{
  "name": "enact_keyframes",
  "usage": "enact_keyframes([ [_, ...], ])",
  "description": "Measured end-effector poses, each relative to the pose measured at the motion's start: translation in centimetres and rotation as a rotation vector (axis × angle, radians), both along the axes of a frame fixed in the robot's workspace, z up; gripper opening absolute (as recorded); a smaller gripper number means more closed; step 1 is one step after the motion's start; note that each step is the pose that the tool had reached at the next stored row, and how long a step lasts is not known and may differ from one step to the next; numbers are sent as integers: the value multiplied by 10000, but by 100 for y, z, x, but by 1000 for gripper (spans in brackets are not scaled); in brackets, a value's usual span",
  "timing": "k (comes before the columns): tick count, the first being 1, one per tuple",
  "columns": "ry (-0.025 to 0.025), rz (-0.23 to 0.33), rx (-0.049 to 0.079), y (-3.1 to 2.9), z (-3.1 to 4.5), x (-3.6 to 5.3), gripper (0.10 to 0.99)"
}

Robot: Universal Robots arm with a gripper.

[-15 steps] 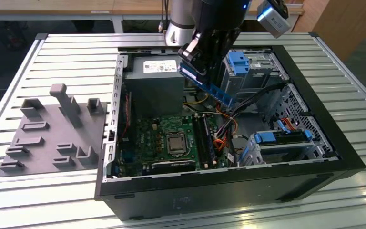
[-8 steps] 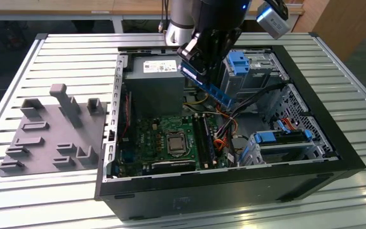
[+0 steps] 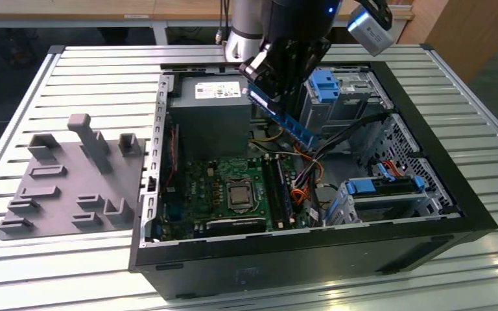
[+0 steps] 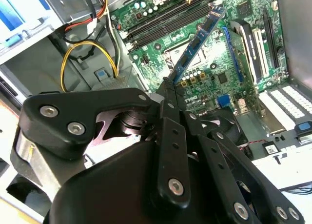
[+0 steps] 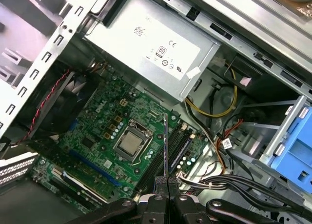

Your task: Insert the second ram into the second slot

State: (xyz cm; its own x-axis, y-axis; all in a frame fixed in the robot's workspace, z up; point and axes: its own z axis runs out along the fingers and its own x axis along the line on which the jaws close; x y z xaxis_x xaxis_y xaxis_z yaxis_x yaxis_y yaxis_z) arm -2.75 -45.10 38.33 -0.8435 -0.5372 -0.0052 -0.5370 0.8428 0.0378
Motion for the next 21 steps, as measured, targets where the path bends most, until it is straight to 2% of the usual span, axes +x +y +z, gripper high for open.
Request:
enact_keyframes([
  [21,0,-1353,-2,0,-6,0,114],
])
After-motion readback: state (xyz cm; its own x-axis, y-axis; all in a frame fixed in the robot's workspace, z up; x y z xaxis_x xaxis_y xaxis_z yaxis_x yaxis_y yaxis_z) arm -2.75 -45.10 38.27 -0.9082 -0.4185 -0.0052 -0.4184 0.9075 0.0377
